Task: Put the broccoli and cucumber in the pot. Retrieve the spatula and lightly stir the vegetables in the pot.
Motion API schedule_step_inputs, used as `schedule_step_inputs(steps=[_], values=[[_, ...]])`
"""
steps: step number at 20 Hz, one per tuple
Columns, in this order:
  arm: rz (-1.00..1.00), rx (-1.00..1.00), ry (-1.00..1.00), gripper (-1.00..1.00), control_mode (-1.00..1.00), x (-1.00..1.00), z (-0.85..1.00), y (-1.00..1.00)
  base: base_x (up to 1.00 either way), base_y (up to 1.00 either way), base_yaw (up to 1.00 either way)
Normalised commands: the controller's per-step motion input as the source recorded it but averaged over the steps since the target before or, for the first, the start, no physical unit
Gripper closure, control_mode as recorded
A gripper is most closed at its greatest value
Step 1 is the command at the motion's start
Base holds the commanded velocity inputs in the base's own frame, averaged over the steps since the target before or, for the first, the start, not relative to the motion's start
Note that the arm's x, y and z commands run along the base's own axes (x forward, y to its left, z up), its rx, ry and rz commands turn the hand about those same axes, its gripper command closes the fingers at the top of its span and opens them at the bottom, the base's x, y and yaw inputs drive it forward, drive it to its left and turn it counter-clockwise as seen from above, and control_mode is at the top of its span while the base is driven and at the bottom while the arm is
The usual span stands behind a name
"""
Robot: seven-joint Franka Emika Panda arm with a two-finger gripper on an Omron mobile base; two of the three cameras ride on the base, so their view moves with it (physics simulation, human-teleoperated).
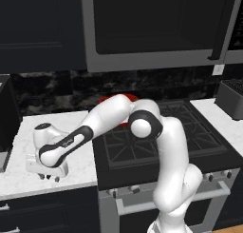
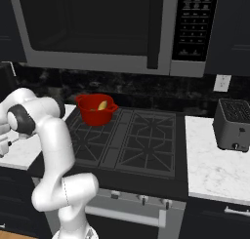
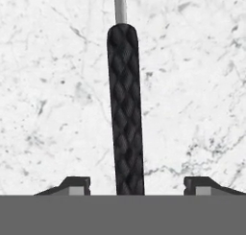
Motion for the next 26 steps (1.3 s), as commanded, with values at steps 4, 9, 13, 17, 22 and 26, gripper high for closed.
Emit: schedule_step_inputs(steps=[4, 9, 13, 17, 22, 26], values=[[0.0, -0.02, -0.02, 1.0, -1.0, 0.04, -0.19, 0.0, 0.0, 0.0, 0.0], [0.0, 0.0, -0.09, 1.0, -1.0, -0.29, 0.42, -0.01, 0.0, 0.0, 0.0], [-0.04, 0.13, -0.24, 1.0, -1.0, -0.56, 0.99, -0.48, 0.0, 0.0, 0.0], [-0.11, 0.32, -0.2, 1.0, -1.0, -0.62, 1.0, -0.75, 0.0, 0.0, 0.0], [-0.12, 0.49, -0.12, 1.0, -1.0, -0.39, 0.96, -0.93, 0.0, 0.0, 0.0], [-0.12, 0.65, -0.03, 1.0, -1.0, -0.05, 0.78, -1.0, 0.0, 0.0, 0.0]])
